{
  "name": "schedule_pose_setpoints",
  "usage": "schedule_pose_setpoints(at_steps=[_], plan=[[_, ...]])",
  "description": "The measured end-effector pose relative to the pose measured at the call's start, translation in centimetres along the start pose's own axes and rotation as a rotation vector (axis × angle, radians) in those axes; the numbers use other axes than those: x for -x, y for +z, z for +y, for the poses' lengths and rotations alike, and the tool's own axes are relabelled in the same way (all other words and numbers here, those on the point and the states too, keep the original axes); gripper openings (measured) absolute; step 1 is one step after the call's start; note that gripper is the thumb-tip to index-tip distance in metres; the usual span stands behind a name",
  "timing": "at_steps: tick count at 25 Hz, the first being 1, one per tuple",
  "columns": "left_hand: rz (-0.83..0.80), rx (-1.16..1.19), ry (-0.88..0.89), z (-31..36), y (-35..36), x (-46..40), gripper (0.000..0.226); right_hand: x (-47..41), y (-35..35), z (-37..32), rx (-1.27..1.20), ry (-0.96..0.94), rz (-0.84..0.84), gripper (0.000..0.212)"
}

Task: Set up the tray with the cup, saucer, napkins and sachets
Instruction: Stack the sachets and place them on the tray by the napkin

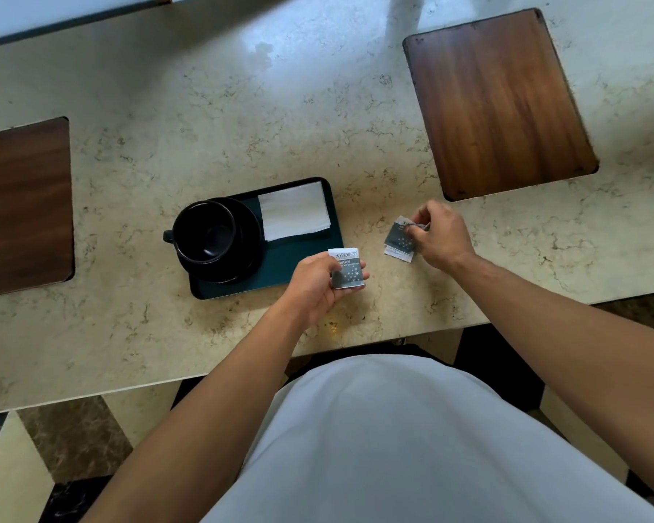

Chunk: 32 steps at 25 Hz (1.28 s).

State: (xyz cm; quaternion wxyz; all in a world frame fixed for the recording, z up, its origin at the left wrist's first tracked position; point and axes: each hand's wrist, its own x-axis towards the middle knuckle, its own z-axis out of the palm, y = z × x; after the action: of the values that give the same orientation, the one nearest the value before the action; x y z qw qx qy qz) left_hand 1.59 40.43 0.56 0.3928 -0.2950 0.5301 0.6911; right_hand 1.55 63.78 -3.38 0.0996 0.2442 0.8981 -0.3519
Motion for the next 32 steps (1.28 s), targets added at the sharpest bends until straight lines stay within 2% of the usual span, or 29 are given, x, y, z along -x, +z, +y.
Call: schedule_pose_setpoints(at_steps=[6,10,15,19,22,24,27,32], plan=[[-0.001,0.011,-0.031,0.4,0.2,-0.2,0.029,1.7,-2.2,-2.4,-0.407,-0.098,-0.218,0.014],[-0.074,-0.024,-0.04,0.5,0.7,0.1,0.029,3.1,-1.6,-3.7,-0.33,-0.19,-0.4,0.014],[-0.18,-0.124,-0.011,0.2,1.1,0.1,0.028,3.8,0.4,-4.1,-0.195,-0.189,-0.312,0.02],[-0.177,-0.079,-0.019,0.0,1.2,0.1,0.027,3.4,1.1,-2.9,-0.281,-0.144,-0.253,0.02],[-0.144,-0.095,-0.017,0.0,1.2,0.0,0.025,2.0,0.1,-1.0,-0.048,-0.17,-0.021,0.016],[-0.131,-0.103,-0.023,0.0,1.1,0.1,0.025,1.1,-1.0,0.5,0.222,-0.222,0.031,0.037],[-0.131,-0.1,-0.023,0.0,0.8,0.1,0.022,0.5,-2.4,2.6,0.412,-0.311,-0.052,0.05],[-0.116,-0.09,-0.035,0.0,0.5,0.1,0.02,0.4,-4.0,4.6,0.41,-0.264,-0.17,0.038]])
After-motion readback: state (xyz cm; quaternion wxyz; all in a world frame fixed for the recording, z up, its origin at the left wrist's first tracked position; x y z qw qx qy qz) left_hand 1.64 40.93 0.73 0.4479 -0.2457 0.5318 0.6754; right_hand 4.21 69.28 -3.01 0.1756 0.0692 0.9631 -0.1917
